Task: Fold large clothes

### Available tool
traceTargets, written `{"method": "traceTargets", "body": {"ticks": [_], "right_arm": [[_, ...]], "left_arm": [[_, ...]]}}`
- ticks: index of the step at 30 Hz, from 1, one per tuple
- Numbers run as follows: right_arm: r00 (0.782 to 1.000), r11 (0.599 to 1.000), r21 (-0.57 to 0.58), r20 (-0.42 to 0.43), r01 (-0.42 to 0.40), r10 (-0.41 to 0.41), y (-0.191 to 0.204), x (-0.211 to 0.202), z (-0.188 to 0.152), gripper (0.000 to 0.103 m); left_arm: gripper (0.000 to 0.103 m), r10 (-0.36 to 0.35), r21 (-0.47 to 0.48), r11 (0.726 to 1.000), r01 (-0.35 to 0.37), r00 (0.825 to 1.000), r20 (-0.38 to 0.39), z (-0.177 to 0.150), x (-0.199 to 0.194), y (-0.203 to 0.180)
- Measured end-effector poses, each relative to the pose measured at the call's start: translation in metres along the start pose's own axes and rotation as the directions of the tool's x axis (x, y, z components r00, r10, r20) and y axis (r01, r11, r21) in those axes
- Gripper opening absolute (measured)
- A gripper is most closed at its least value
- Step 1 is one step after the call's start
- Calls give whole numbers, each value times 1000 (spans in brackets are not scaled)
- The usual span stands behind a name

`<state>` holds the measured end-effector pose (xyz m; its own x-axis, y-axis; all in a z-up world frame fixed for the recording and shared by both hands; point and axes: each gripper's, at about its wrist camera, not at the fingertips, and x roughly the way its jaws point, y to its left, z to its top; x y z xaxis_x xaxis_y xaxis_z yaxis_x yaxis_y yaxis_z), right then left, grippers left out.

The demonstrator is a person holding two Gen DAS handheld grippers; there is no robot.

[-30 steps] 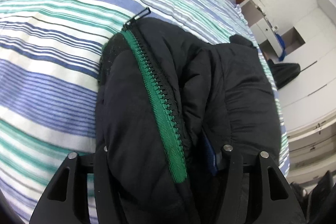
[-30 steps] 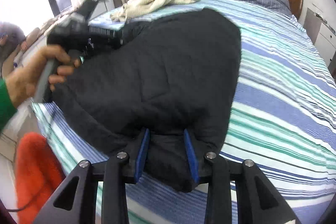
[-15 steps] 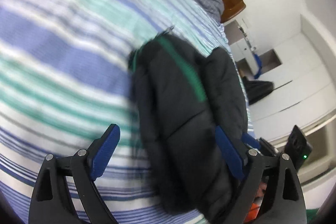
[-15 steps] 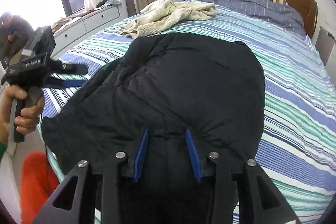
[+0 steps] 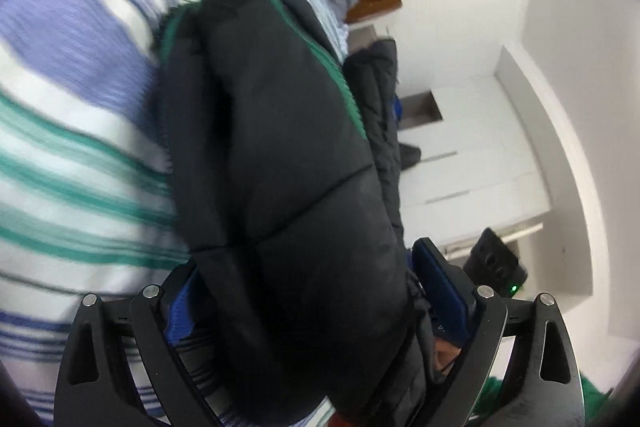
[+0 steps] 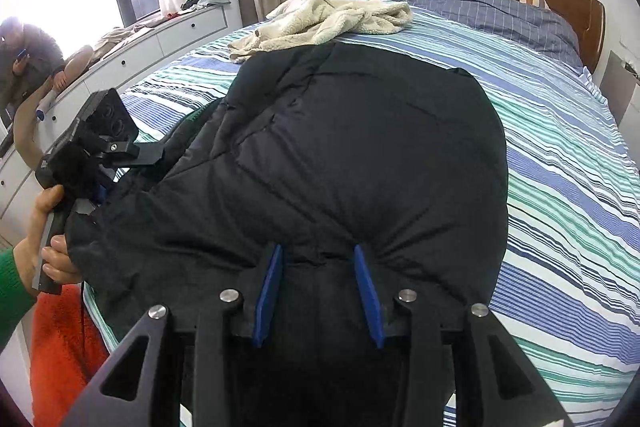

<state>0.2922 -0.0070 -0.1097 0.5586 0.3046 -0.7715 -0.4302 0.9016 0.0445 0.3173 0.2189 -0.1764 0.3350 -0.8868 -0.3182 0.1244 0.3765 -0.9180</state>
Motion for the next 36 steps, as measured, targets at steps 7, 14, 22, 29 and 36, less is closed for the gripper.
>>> {"method": "traceTargets", "body": {"ticks": [7, 14, 22, 29, 36], "right_arm": [[1000, 1000, -4, -2, 31, -31, 3, 6, 0, 39], [999, 998, -20, -6, 53, -53, 9, 9, -1, 39], [1000, 999, 21, 4, 29, -29, 8, -1, -1, 40], [992, 967, 237, 106, -92, 69, -40, -43, -11, 75], [969, 847, 471, 113, -248, 221, -125, -47, -62, 79]], "left_arm": [[94, 166, 130, 980, -149, 977, -133, 22, 49, -28], [95, 251, 130, 964, -233, 957, -144, 29, 65, -21], [95, 283, 121, 956, -268, 951, -124, 24, 55, -20], [95, 275, 123, 957, -261, 954, -117, 2, 55, -17], [96, 280, 124, 956, -266, 953, -115, -5, 53, -8]]}}
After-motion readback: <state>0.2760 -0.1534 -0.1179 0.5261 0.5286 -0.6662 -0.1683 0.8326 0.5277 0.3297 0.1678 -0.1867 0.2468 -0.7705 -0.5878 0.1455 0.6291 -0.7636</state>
